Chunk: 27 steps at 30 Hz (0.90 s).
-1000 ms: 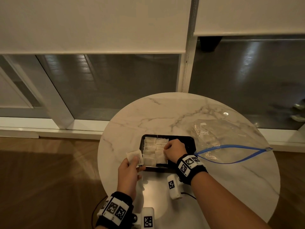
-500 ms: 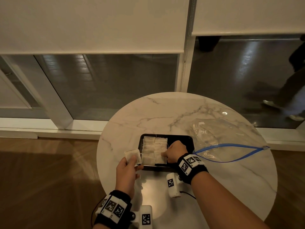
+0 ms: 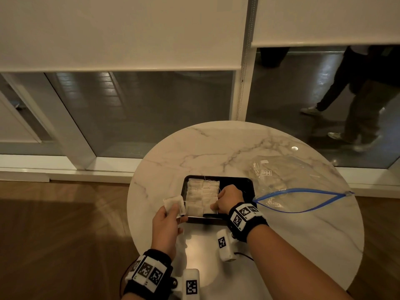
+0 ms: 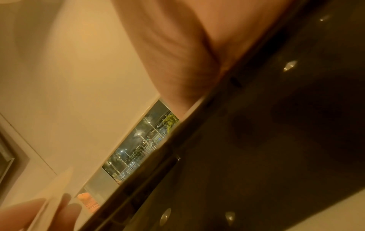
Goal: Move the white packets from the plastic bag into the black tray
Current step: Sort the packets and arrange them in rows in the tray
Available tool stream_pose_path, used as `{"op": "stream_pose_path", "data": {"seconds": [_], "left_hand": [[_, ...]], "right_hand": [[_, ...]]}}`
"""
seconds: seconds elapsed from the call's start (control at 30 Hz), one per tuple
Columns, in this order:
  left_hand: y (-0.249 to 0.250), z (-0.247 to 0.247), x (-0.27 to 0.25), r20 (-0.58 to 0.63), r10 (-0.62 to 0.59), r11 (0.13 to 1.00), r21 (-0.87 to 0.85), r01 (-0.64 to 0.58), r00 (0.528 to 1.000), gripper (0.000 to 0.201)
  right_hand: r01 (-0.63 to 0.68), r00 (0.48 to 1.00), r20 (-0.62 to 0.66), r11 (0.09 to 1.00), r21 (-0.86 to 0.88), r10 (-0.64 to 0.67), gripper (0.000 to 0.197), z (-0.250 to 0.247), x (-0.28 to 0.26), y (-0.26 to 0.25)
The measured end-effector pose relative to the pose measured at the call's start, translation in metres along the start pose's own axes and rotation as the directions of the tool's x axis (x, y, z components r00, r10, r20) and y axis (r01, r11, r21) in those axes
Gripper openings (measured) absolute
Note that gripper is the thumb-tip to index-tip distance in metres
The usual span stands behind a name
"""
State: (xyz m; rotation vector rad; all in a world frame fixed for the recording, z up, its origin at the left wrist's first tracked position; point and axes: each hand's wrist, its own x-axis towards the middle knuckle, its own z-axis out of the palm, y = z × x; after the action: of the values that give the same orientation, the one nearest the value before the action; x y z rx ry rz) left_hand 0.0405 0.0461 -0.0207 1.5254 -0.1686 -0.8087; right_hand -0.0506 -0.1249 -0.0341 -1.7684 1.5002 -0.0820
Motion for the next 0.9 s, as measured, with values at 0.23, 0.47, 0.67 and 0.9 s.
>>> {"op": "stream_pose_path", "data": {"seconds": [0.23, 0.47, 0.67, 0.9], "left_hand": [[0.004, 0.0, -0.001, 0.004, 0.022, 1.0, 0.004, -0.022, 1.0, 0.016], [0.008, 0.001, -0.007, 0.02, 0.07, 0.997, 0.005, -0.071, 0.997, 0.014], [0.016, 0.01, -0.015, 0.11, 0.14, 0.989, 0.023, -0.143, 0.984, 0.014], [0.025, 0.024, -0.026, 0.188, 0.197, 0.979, 0.014, -0.203, 0.962, 0.017]], "right_hand": [[0.063, 0.998, -0.009, 0.998, 0.0, -0.063, 0.034, -0.003, -0.012, -0.002], [0.16, 0.982, -0.118, 0.985, 0.072, -0.15, 0.014, -0.009, -0.012, 0.005], [0.313, 0.947, -0.062, 0.86, 0.404, -0.316, 0.016, -0.023, -0.042, 0.002], [0.387, 0.872, 0.02, 0.713, 0.584, -0.49, 0.01, -0.037, -0.074, 0.005]]}}
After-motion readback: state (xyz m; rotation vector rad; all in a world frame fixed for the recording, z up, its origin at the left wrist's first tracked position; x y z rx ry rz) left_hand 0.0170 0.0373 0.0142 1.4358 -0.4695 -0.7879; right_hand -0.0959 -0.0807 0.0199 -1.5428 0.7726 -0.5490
